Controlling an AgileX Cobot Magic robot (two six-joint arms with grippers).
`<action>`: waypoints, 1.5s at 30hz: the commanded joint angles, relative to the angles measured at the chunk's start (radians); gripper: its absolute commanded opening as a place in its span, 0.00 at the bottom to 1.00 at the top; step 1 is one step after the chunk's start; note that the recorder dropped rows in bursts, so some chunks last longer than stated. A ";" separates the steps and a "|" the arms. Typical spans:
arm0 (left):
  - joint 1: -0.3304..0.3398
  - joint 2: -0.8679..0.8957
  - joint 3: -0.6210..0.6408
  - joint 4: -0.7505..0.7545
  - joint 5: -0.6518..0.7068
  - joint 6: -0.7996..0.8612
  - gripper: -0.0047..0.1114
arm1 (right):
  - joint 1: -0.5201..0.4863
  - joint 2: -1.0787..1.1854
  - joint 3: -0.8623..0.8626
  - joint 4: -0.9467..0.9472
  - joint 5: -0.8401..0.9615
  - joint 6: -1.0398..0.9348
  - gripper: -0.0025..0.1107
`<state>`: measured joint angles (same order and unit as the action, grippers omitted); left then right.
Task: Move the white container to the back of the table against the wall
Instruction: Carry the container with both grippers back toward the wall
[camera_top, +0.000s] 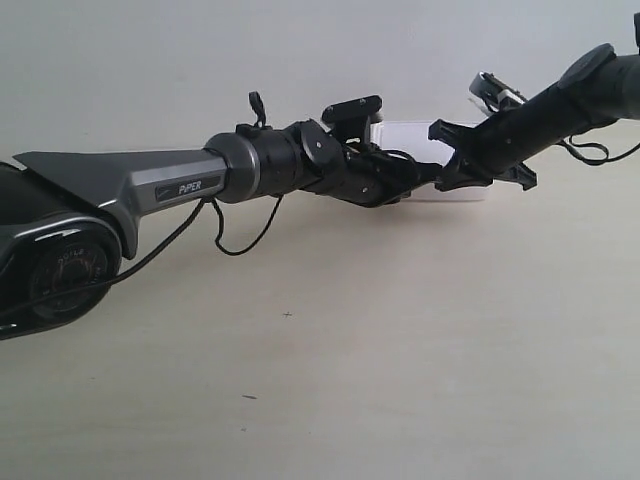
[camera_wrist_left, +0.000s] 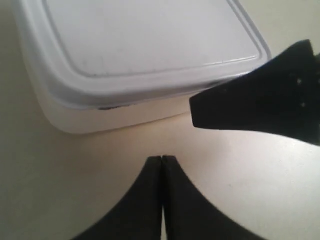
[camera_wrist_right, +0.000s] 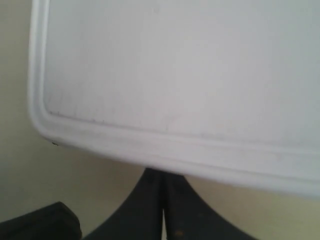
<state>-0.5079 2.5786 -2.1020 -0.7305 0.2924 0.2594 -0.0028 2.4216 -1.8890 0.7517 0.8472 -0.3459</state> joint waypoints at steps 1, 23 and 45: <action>0.008 -0.007 -0.008 0.011 0.013 -0.001 0.04 | 0.014 0.025 -0.052 -0.014 -0.017 0.019 0.02; 0.030 -0.022 -0.008 0.021 0.042 0.018 0.04 | 0.020 0.046 -0.076 -0.054 -0.210 0.087 0.02; 0.068 -0.022 -0.008 0.021 0.078 0.029 0.04 | 0.069 0.054 -0.076 -0.266 -0.409 0.310 0.02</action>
<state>-0.4419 2.5734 -2.1030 -0.7115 0.3652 0.2799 0.0763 2.4664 -1.9579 0.5428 0.5101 -0.0645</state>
